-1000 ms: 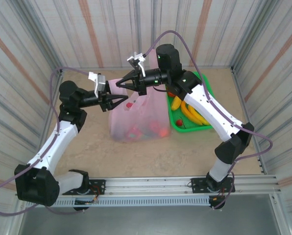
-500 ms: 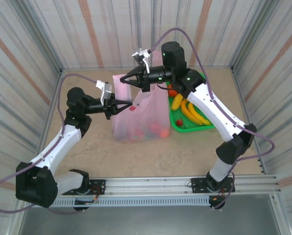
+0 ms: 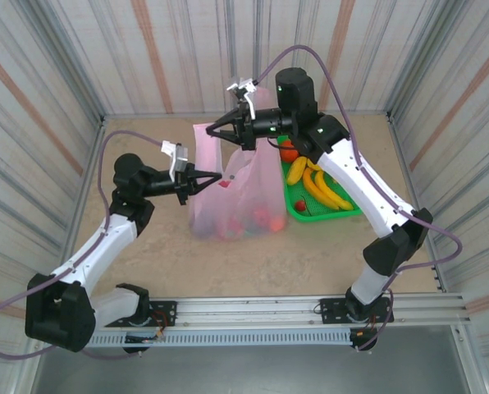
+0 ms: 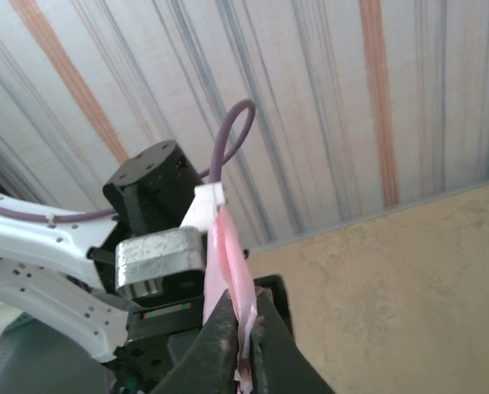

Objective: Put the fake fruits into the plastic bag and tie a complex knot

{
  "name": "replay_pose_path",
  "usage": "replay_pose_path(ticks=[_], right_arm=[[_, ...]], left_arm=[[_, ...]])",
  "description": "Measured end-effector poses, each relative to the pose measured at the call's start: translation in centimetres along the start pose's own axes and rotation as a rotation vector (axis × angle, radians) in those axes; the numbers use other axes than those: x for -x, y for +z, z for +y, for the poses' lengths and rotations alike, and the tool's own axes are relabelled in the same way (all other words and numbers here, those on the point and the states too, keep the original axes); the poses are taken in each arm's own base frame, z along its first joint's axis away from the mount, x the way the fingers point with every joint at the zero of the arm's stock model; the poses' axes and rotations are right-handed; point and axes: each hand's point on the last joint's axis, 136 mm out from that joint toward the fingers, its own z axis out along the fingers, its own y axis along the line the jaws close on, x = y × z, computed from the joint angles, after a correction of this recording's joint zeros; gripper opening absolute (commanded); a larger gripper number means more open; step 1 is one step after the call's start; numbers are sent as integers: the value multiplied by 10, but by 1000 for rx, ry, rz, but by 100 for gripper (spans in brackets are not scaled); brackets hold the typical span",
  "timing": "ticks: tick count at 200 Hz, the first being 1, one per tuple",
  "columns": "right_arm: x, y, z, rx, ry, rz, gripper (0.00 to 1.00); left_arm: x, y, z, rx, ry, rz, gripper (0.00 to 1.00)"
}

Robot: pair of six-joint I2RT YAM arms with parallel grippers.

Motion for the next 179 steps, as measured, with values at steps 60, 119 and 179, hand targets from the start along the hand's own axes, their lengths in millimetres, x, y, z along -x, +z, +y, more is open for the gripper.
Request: replay_pose_path(ticks=[60, 119, 179], right_arm=[[38, -83, -2, -155, -96, -117, 62], [-13, -123, -84, -373, -38, -69, 99], [-94, -92, -135, -409, 46, 52, 99]], left_arm=[[-10, 0, 1, 4, -39, 18, 0], [-11, -1, -1, 7, -48, 26, 0], [-12, -2, -2, 12, -49, 32, 0]])
